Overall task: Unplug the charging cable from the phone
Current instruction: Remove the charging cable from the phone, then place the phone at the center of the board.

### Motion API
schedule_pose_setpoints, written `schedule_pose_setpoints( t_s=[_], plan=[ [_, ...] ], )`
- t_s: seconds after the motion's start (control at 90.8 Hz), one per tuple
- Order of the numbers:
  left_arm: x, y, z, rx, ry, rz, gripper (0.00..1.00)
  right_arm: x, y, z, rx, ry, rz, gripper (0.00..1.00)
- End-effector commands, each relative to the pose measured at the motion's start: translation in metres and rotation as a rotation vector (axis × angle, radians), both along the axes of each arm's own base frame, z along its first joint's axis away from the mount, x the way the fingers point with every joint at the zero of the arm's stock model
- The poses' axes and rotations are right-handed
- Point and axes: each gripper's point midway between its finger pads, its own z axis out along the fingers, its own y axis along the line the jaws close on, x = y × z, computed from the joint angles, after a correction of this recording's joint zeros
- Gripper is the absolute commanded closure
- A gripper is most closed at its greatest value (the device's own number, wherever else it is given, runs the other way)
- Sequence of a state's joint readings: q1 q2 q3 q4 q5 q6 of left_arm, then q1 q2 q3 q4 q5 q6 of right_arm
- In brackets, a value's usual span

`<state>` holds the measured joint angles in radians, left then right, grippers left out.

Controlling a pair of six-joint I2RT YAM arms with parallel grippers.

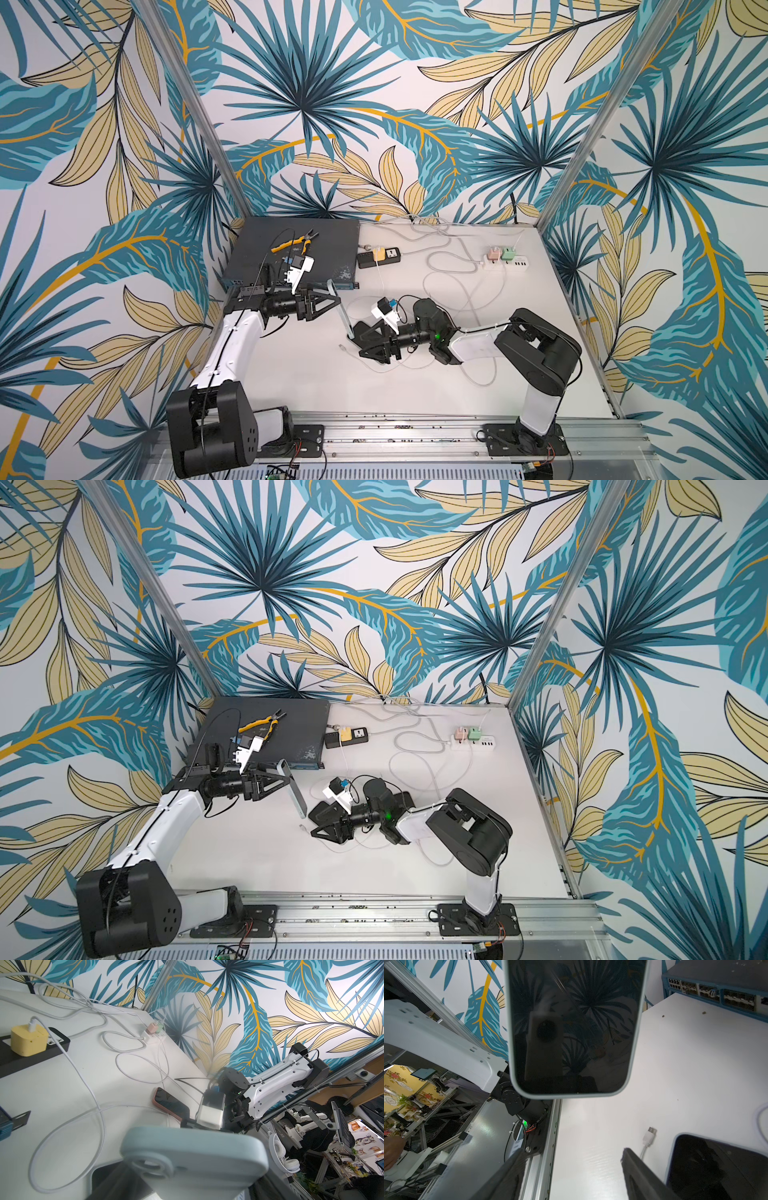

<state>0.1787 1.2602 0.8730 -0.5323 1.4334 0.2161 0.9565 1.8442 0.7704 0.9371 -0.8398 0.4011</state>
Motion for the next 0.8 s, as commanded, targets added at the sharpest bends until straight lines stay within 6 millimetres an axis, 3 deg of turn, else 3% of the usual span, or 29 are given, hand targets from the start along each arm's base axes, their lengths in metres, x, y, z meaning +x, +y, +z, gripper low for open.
schedule_pose_setpoints(
  t_s=[0.0, 0.198, 0.584, 0.793],
  plan=[
    [-0.012, -0.001, 0.02, -0.028, -0.077, -0.036, 0.96, 0.003, 0.004, 0.023, 0.029, -0.002, 0.024, 0.17],
    [-0.02, -0.003, 0.02, -0.022, -0.112, -0.052, 0.95, 0.006, 0.016, 0.041, 0.031, -0.007, 0.072, 0.01],
    [-0.026, -0.005, 0.02, -0.02, -0.135, -0.065, 0.95, 0.016, 0.038, 0.054, 0.029, -0.006, 0.11, 0.0],
    [-0.028, -0.007, 0.02, -0.017, -0.143, -0.072, 0.95, 0.018, 0.046, 0.049, 0.007, -0.006, 0.125, 0.0]
  ],
)
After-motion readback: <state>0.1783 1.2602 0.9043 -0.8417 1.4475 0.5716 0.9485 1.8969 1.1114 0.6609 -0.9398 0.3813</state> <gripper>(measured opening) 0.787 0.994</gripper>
